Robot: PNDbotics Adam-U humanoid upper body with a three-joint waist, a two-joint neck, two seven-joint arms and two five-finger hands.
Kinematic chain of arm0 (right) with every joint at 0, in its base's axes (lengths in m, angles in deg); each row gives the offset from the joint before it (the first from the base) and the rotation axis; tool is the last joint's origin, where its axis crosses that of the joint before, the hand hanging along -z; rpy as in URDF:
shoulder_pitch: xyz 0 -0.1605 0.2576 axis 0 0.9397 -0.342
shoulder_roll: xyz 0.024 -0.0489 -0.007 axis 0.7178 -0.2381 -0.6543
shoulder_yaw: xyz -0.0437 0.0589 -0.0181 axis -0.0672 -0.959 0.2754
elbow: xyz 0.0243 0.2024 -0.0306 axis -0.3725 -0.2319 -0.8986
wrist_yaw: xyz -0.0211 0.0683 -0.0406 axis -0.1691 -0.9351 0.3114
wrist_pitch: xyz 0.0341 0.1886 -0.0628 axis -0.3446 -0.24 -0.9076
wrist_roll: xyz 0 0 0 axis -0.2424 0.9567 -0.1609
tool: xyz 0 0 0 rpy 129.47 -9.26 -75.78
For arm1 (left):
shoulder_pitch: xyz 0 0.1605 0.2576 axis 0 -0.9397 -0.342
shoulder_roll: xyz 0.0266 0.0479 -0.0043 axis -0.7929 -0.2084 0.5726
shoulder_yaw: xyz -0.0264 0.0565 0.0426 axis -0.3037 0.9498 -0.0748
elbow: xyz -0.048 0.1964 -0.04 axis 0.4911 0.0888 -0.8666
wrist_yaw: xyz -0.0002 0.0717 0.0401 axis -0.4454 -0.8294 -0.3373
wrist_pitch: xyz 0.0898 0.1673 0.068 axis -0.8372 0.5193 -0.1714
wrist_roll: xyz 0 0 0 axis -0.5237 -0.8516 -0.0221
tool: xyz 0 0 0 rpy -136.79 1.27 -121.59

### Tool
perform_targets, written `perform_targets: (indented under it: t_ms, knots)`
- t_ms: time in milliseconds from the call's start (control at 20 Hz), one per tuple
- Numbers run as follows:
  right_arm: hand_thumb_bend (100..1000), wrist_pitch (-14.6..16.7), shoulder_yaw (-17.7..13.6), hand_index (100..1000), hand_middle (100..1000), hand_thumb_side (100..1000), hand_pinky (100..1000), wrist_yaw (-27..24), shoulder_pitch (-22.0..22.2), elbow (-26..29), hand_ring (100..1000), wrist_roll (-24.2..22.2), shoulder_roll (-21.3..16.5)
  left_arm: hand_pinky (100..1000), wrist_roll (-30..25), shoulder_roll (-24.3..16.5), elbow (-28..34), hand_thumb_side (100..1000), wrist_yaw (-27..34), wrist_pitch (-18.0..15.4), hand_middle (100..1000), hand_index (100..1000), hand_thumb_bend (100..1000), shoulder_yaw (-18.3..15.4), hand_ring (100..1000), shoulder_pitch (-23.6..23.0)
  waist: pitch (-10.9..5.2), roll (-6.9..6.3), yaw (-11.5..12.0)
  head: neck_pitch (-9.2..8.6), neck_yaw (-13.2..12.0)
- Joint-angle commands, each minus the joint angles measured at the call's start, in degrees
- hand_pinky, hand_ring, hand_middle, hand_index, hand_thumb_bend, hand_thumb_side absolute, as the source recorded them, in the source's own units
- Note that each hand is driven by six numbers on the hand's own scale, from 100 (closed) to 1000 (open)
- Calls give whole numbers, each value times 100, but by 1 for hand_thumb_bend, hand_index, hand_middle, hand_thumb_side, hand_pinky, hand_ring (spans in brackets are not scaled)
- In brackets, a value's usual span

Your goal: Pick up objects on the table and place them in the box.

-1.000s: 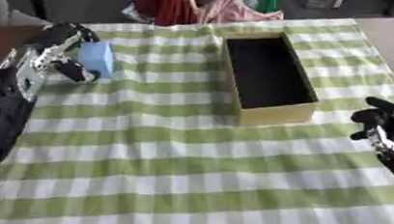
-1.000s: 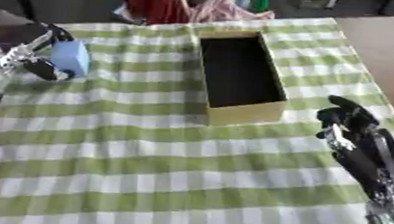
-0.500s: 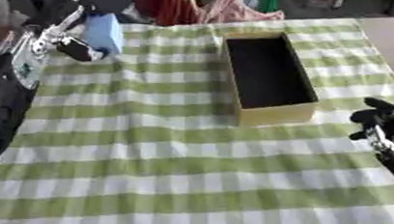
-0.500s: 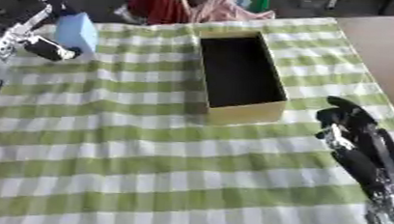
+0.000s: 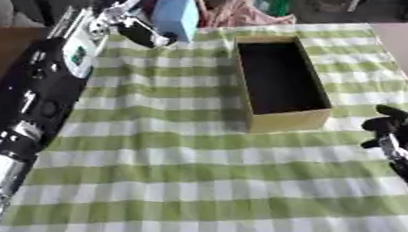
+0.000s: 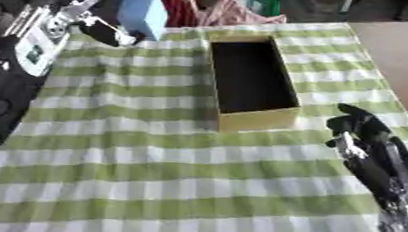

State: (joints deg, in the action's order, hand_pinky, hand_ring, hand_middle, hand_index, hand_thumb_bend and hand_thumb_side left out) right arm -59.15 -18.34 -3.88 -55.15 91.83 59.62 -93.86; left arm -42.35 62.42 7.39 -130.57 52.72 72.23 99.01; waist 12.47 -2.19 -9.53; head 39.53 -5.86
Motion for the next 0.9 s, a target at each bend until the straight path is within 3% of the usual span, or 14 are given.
perform_targets:
  t_ms: [50, 450, 900]
  knots:
    - [100, 10, 28, 863, 643, 516, 585, -36, -81, 61, 763, -61, -30, 738, 33, 317, 169, 100, -243, -123, 468, 786, 351, 116, 702, 168, -113, 49, -20, -101, -46]
    - [100, 4, 126, 858, 639, 517, 584, -65, -131, 34, 762, -185, 37, 735, 491, 1020, 30, 100, -894, -299, 487, 792, 364, 243, 717, 48, -96, 85, -113, -175, -77]
    - [100, -2, 208, 853, 631, 520, 583, -90, -192, 16, 760, -288, 91, 720, 963, 1449, -88, 100, -913, -491, 554, 816, 387, 402, 741, -108, -63, 95, -208, -207, -100]
